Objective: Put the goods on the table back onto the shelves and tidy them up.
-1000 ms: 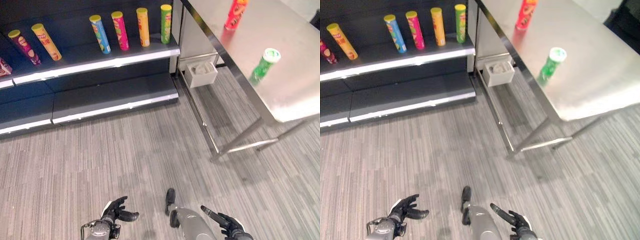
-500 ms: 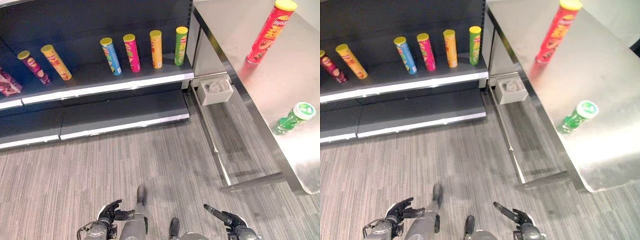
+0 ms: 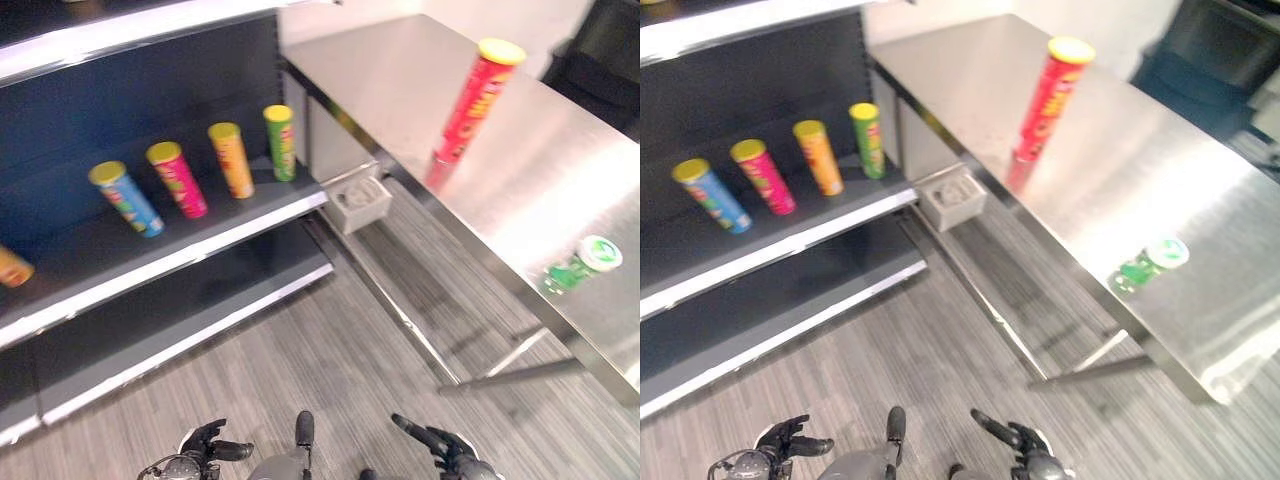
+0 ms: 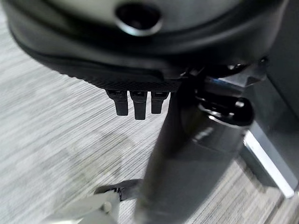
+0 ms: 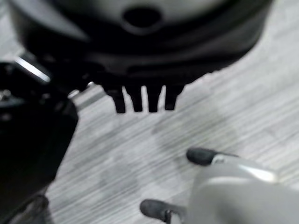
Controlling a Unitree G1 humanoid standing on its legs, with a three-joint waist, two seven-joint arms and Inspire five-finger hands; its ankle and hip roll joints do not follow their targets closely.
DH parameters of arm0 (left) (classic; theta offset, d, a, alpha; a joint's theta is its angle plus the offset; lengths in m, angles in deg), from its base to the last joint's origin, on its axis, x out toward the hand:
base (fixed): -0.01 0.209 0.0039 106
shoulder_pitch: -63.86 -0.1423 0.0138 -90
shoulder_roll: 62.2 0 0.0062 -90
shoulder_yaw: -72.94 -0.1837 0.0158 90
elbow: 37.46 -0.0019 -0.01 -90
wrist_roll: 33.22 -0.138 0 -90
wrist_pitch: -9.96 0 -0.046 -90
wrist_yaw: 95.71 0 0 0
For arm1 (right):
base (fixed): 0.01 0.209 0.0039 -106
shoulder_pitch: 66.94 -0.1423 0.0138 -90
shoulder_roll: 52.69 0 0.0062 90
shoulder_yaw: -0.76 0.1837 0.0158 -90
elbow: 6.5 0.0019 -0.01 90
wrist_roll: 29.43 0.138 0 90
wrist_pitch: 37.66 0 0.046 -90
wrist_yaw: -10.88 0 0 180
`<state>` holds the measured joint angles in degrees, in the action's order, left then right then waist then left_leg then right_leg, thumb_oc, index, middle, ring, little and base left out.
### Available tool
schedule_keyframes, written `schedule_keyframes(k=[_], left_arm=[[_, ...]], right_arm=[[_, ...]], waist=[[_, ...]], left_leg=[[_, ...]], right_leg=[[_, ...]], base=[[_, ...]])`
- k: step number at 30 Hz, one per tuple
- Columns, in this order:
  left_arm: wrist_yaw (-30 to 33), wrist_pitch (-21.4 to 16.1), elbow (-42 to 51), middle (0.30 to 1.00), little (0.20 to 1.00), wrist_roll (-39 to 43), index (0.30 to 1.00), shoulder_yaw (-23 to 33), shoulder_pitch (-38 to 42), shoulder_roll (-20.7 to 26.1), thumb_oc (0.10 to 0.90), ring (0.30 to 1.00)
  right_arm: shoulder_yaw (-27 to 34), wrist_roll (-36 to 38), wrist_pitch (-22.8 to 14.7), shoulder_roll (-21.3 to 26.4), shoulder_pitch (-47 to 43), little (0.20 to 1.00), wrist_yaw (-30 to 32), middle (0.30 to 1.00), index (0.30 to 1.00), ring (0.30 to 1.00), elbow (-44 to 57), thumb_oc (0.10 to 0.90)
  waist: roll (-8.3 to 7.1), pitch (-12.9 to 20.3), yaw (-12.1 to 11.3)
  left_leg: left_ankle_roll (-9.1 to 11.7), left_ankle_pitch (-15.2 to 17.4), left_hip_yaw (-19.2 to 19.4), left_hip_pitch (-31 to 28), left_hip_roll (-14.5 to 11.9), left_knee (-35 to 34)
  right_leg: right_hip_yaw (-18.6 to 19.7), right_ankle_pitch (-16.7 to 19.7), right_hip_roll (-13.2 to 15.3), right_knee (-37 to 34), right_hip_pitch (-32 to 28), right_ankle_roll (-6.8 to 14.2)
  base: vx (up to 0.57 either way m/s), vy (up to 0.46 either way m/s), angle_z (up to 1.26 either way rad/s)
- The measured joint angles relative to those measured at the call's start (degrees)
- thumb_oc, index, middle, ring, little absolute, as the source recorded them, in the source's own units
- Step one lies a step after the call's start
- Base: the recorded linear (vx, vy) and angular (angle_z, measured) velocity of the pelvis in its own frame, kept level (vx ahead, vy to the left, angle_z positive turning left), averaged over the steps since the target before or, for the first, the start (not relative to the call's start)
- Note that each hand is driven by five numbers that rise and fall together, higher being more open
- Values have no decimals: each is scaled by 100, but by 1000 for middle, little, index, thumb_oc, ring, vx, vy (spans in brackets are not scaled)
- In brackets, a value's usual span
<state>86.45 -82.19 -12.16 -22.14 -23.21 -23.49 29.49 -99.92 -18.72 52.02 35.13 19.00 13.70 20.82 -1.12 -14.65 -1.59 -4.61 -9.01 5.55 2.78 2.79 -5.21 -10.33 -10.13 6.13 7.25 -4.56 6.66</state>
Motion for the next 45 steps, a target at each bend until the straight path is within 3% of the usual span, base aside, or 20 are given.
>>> schedule_keyframes(k=[1,3,5,8,11,15,17,20,22,23,27,31,33,35,37,38,39,41,45], left_arm=[[15,-3,28,900,900,0,900,-4,-23,8,800,900],[27,1,13,900,900,6,900,19,-34,24,800,900],[26,-1,54,900,900,8,900,62,-186,88,800,900],[12,9,60,900,900,5,900,60,-380,90,800,900],[11,9,69,900,900,4,900,18,-388,74,800,900],[-8,10,287,900,900,3,900,4,-421,23,800,900],[-22,22,556,900,900,1,900,8,-640,-11,800,900],[-22,12,749,900,900,-16,900,74,-788,-22,800,900],[-24,10,863,900,900,-57,900,84,-833,-73,800,900],[-25,0,892,900,900,-68,900,72,-865,-90,800,900],[-25,4,882,900,900,-274,900,70,-906,-211,800,900],[-29,21,768,900,900,-568,900,55,-1107,-267,800,900],[-56,24,576,900,900,-674,900,72,-1170,-267,800,900],[-176,-14,516,900,900,-671,900,175,-1135,-264,800,900],[-195,-21,513,900,900,-669,900,194,-1115,-243,800,900],[-227,-13,518,900,900,-665,900,208,-1071,-219,800,900],[-311,-24,583,900,900,-664,900,233,-1088,-216,800,900],[-347,-20,620,900,900,-668,900,235,-1091,-177,800,900],[-416,-22,687,900,900,-670,900,178,-1085,-92,800,900]], right_arm=[[-6,-52,30,-7,-68,900,-5,900,900,900,-3,800],[-11,-121,-2,-9,-15,900,2,900,900,900,16,800],[-17,-164,23,-14,61,900,2,900,900,900,9,800],[18,-164,52,69,318,900,35,900,900,900,14,800],[307,-137,54,140,692,900,110,900,900,900,40,800],[532,-67,98,316,1050,900,245,900,900,900,77,800],[1213,71,103,338,1300,900,282,900,900,900,650,800],[1722,240,67,533,1566,900,511,900,900,900,1893,800],[2121,236,82,671,1890,900,593,900,900,900,2822,800],[2193,222,-82,845,1900,900,738,900,900,900,3008,800],[2934,15,-43,1507,1898,900,1074,900,900,900,3787,800],[3552,-412,-68,2663,1931,900,1339,900,900,900,4574,800],[3864,-425,-151,2973,1750,900,1274,900,900,900,5352,800],[3557,281,-513,2999,1309,900,756,900,900,900,6267,800],[3058,935,-616,3059,967,900,303,900,900,900,6178,800],[2826,1081,-681,3072,924,900,89,900,900,900,6067,800],[2476,1110,-645,3227,984,900,-271,900,900,900,5932,800],[1942,1098,-519,3576,1031,900,-657,900,900,900,5859,800],[1654,831,-502,3331,692,900,-859,900,900,900,5574,800]], waist=[[9,9,-235],[-21,35,-164],[-162,130,-212],[-226,283,-137],[-265,359,-37],[-248,369,87],[-143,418,185],[0,455,429],[101,513,436],[125,526,457],[200,533,432],[255,533,479],[234,525,516],[185,503,428],[126,505,369],[101,509,223],[74,514,41],[33,512,-71],[-21,511,-51]], left_leg=[[45,111,307,-41,-97,0],[92,219,596,-192,-205,-1],[133,340,913,-272,-250,-4],[361,353,1126,-372,-432,0],[417,321,1150,-424,-527,2],[444,308,1088,-541,-610,2],[589,410,1132,-677,-653,1],[630,444,1152,-754,-653,-1],[621,461,1160,-759,-646,-2],[617,463,1164,-769,-649,-1],[613,467,1188,-761,-633,-2],[606,470,1185,-754,-610,-1],[609,468,1157,-731,-629,-2],[611,468,1127,-704,-627,-2],[613,466,1092,-717,-625,1],[617,461,1065,-705,-622,2],[616,460,997,-673,-591,3],[615,460,952,-662,-569,4],[611,459,897,-714,-562,1]], right_leg=[[-673,16,174,80,211,26],[-1642,324,457,-55,205,33],[-1879,702,614,-28,314,94],[-1608,911,366,-360,254,-40],[-1526,1064,59,-934,-23,-124],[-1421,1205,-95,-1260,-257,-239],[-1283,1159,-125,-1261,-325,-213],[-1201,1152,-136,-1259,-385,-203],[-1190,1149,-127,-1260,-386,-198],[-1177,1150,-121,-1260,-392,-198],[-1143,1147,-103,-1260,-376,-186],[-1143,1149,-93,-1259,-367,-176],[-1149,1143,-115,-1259,-362,-169],[-1178,1141,-117,-1258,-394,-167],[-1222,1137,-116,-1258,-387,-162],[-1252,1133,-115,-1258,-383,-159],[-1297,1127,-92,-1258,-386,-151],[-1299,1126,-71,-1257,-402,-150],[-1290,1108,-70,-1258,-498,-124]], base=[[1,81,-131],[2,76,-96],[17,37,-83],[31,-21,-54],[25,-11,-16],[83,23,-17],[43,33,-20],[41,42,-16],[16,26,-3],[3,39,-5],[-2,13,-2],[0,0,0],[0,0,0],[-12,-51,8],[-11,-31,12],[-14,-23,22],[-7,-17,25],[-2,-1,19],[23,5,6]])
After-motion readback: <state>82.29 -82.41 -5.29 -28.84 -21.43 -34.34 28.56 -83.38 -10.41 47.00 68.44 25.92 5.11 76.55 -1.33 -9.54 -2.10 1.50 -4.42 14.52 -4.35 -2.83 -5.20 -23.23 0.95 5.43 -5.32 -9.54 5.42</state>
